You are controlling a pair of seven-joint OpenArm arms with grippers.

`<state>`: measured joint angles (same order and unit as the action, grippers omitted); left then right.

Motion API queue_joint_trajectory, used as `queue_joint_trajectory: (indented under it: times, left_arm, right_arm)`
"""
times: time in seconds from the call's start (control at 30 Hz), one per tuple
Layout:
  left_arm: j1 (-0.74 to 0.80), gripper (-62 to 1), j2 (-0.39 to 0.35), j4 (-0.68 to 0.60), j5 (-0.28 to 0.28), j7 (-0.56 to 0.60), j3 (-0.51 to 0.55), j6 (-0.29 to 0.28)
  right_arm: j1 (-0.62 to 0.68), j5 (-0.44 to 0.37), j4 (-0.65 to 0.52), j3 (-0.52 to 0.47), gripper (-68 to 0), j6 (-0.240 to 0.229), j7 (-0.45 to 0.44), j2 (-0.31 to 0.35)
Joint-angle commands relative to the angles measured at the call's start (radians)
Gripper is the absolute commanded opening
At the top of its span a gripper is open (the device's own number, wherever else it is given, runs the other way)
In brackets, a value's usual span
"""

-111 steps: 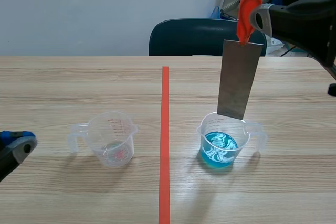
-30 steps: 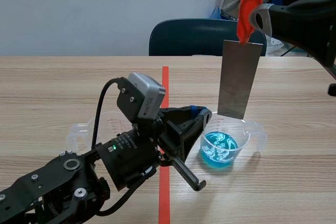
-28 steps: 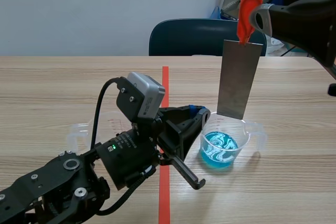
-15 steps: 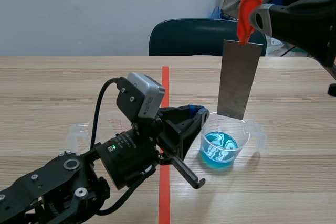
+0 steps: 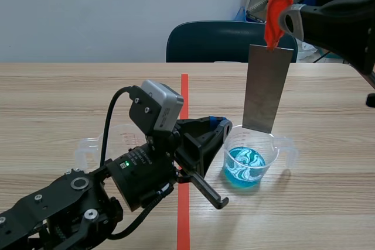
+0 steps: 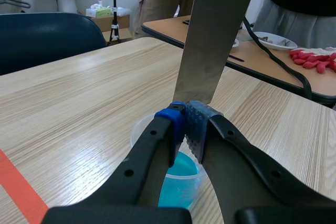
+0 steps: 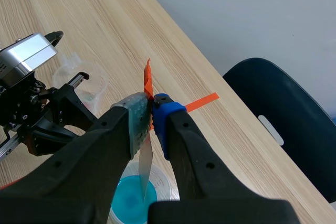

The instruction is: Do the redox reaction experiment

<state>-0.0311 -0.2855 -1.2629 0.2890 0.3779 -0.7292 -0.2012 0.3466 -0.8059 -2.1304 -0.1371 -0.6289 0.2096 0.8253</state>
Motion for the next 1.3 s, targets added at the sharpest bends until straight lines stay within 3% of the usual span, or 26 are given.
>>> queue_joint_trajectory:
  times: [0.0,0.17,0.23,0.37,0.43,0.47,0.53,0.83,1.13,1.27]
  left_arm:
    - [-0.005,-59.2,0.004,-0.023,0.006,0.014,-0.002,0.0]
    - [0.014,-58.8,-0.029,-0.027,0.005,0.06,0.007,-0.003]
    - [0.026,-51.9,-0.044,-0.032,-0.006,0.077,0.018,-0.003]
    - [0.052,-25.6,-0.073,-0.06,-0.017,0.078,0.047,-0.004]
    - [0.06,-4.2,-0.084,-0.069,-0.016,0.082,0.055,-0.004]
    - [0.065,1.4,-0.087,-0.073,-0.019,0.075,0.06,-0.003]
    - [0.07,1.4,-0.099,-0.075,-0.046,0.073,0.062,-0.004]
    - [0.135,1.4,-0.146,-0.083,-0.057,0.081,0.098,-0.003]
    - [0.237,1.4,-0.217,-0.138,-0.179,0.212,0.157,-0.003]
    - [0.285,1.4,-0.239,-0.187,-0.182,0.217,0.18,-0.002]
  right_arm:
    - [-0.014,-0.017,-0.007,-0.002,-66.9,0.003,-0.019,0.002]
    - [-0.014,-0.017,-0.007,-0.002,-66.9,0.003,-0.021,0.002]
    - [-0.014,-0.017,-0.007,-0.002,-66.9,0.003,-0.022,0.002]
    - [-0.014,-0.017,-0.007,-0.002,-66.9,0.003,-0.022,0.002]
    - [-0.014,-0.017,-0.007,-0.002,-66.9,0.003,-0.022,0.002]
    - [-0.014,-0.017,-0.007,-0.002,-66.9,0.003,-0.022,0.002]
    - [-0.014,-0.017,-0.007,-0.002,-66.9,0.003,-0.022,0.002]
    - [-0.014,-0.017,-0.007,-0.002,-66.9,0.003,-0.022,0.002]
    - [-0.014,-0.017,-0.007,-0.002,-66.9,0.003,-0.022,0.002]
    - [-0.014,-0.017,-0.007,-0.002,-66.9,0.003,-0.022,0.002]
